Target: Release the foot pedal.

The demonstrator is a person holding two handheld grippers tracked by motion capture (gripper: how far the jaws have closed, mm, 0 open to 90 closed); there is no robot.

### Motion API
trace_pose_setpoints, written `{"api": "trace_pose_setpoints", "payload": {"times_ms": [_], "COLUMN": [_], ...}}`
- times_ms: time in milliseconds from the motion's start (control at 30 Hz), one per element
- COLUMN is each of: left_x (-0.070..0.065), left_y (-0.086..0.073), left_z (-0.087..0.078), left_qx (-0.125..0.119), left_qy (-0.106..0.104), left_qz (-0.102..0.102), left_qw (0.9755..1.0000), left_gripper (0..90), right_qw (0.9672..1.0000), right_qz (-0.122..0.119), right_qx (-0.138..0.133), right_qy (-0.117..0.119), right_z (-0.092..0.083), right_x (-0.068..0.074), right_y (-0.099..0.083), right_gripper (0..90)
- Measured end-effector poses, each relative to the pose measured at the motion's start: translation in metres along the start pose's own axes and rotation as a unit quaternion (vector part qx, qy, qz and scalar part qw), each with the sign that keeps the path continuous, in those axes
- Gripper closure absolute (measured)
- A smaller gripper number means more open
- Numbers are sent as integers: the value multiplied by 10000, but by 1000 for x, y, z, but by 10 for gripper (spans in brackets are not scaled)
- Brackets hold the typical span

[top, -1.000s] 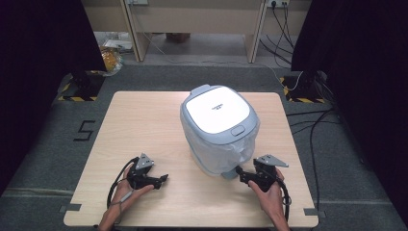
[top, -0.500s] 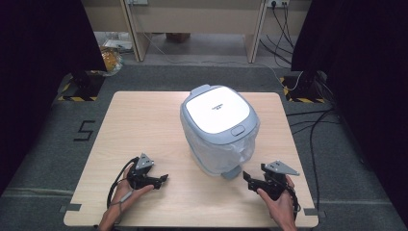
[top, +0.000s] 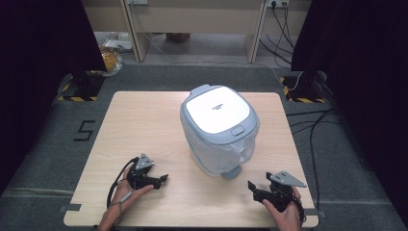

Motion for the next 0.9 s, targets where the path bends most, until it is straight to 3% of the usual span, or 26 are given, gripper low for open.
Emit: {"api": "trace_pose_setpoints", "payload": {"times_ms": [533, 800, 900], "left_x": [0, 0, 0], "left_y": [0, 0, 0], "left_z": [0, 0, 0], "left_qx": [0, 2, 1], "left_qy": [2, 0, 0], "left_qz": [0, 5, 2], "left_qw": [10000, 10000, 10000], "left_gripper": [158, 158, 157], "right_qw": [9996, 9990, 9989], "right_qz": [9, -114, -260], "right_qx": [282, 414, 349], "right_qy": [-47, -146, -191], "right_z": [-10, -14, -14], "right_x": [-4, -3, -3], "right_y": [-31, -44, -47], "right_gripper": [172, 165, 160]}}
Point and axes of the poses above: each handheld gripper's, and its own axes: z roughly forward along the jaws, y roughly out of its top, x roughly to its left, the point moved 6 cm from there along z, roughly forward along the jaws, and after that the axes turned 3 degrees about -x, right-handed, at the moved point
